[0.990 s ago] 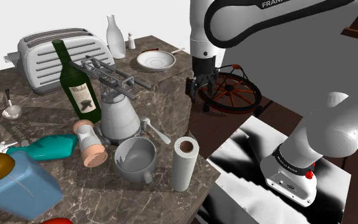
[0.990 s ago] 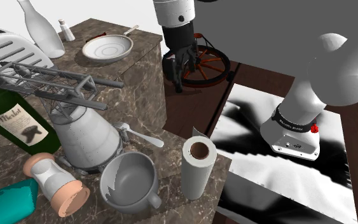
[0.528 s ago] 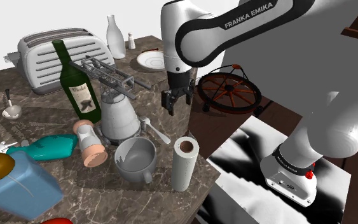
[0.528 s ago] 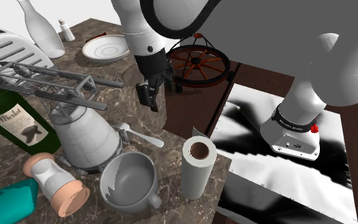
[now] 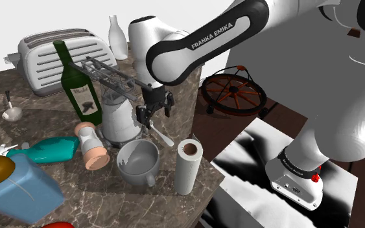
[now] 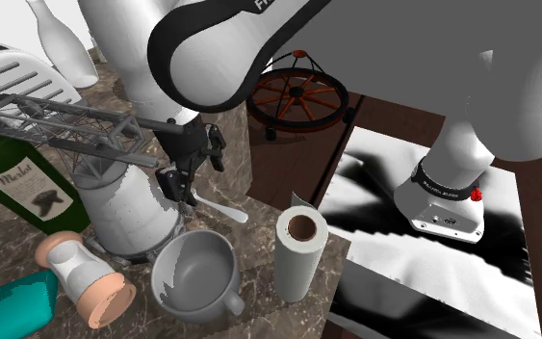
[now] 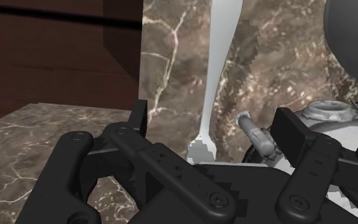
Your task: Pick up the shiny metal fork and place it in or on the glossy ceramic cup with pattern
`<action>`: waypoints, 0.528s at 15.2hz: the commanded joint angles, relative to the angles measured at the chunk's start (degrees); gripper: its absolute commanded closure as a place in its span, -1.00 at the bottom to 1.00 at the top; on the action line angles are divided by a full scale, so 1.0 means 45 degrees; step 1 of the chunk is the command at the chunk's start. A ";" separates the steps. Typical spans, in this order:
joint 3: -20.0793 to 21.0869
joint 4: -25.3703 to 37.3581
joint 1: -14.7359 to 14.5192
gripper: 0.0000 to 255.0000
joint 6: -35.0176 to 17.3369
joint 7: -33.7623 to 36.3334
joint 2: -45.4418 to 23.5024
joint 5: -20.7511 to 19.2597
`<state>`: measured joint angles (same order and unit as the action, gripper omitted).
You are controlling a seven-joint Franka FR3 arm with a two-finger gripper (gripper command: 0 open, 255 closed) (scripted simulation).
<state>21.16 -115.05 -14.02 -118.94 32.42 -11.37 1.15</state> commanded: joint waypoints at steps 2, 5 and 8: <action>0.0024 0.0025 -0.0146 -1.00 -0.0427 0.0198 -0.0464 -0.0168; -0.0009 -0.0246 -0.0203 -1.00 -0.0907 0.0254 -0.0683 -0.0248; -0.0056 -0.0457 -0.0269 -1.00 -0.1315 0.0304 -0.0887 -0.0319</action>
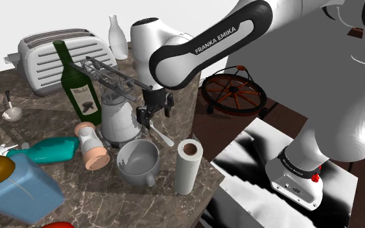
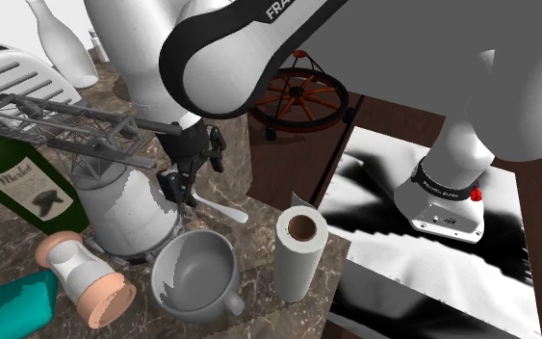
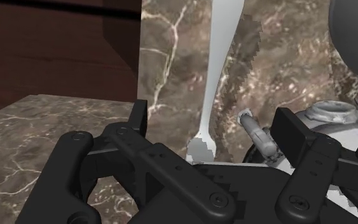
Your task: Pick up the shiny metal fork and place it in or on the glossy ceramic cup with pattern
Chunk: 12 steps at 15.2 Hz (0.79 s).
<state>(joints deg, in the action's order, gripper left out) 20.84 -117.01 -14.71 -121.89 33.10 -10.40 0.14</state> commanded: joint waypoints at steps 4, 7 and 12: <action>-0.0029 -0.0021 -0.0158 -1.00 -0.0660 0.0141 -0.1100 -0.0080; -0.0051 -0.0021 -0.0179 -1.00 -0.0660 0.0136 -0.1098 -0.0072; -0.0005 -0.0193 -0.0167 1.00 -0.0571 0.0122 -0.0807 0.0048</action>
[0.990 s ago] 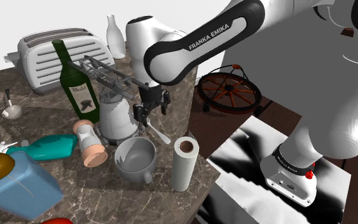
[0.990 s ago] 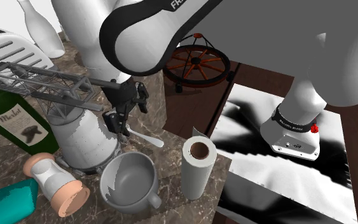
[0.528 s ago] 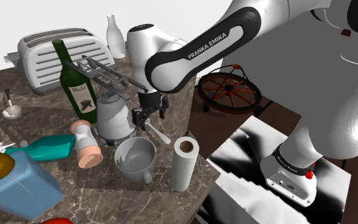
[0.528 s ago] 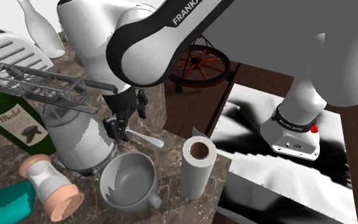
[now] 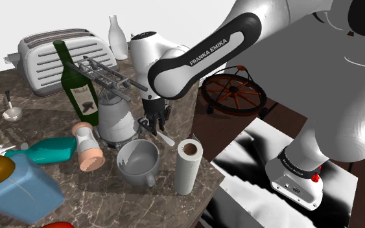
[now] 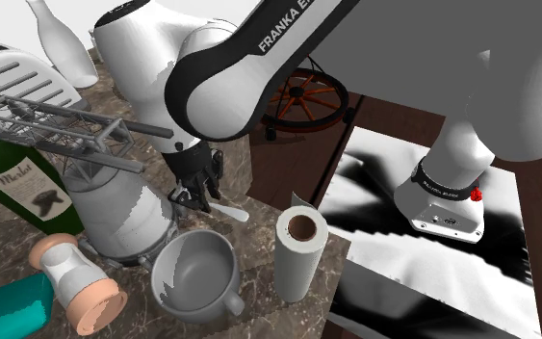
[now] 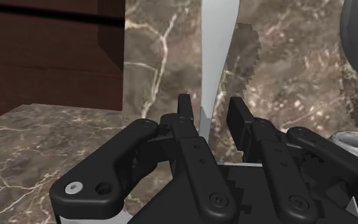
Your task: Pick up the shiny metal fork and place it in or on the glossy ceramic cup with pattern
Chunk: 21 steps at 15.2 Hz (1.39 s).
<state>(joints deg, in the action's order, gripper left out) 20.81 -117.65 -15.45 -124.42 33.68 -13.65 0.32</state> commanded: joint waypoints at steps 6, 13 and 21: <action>-0.0036 0.0171 -0.0005 1.00 0.0050 -0.0012 -0.0271 -0.0070; 0.0041 0.0598 0.0078 1.00 0.1114 -0.0117 0.0403 0.0183; 0.0087 0.1253 0.0145 1.00 0.2364 -0.0194 0.1033 0.0407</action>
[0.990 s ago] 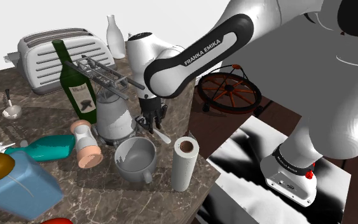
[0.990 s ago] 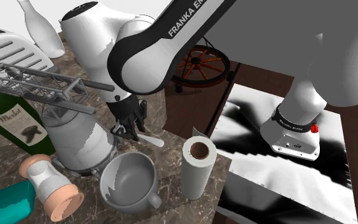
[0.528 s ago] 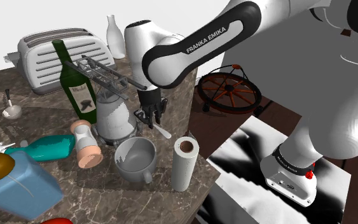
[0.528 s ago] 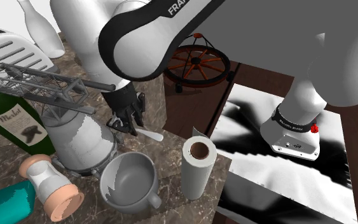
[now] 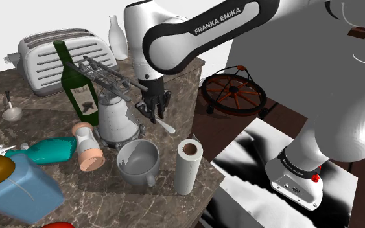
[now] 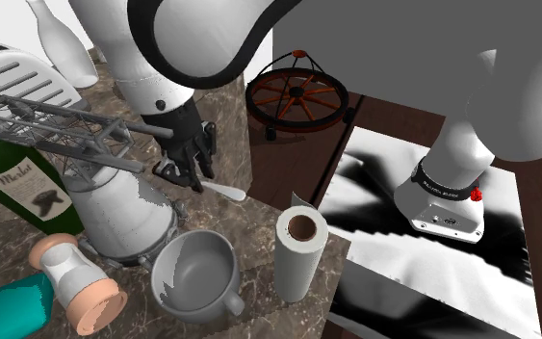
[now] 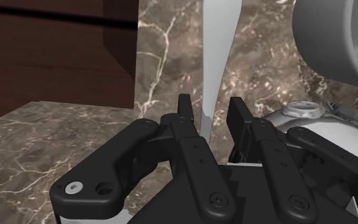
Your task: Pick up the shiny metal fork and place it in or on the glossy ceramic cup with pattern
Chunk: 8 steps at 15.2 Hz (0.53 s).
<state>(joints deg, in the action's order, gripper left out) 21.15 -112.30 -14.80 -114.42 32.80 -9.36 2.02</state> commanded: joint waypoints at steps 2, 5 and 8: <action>0.0017 0.0256 0.0014 1.00 0.0460 -0.0009 0.0214 0.0074; 0.0023 0.0566 0.0032 1.00 0.0939 -0.0022 0.0394 0.0134; 0.0027 0.0901 0.0047 1.00 0.1422 -0.0027 0.0551 0.0184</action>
<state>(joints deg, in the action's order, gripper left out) 21.28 -108.74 -14.64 -108.84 32.72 -7.21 2.75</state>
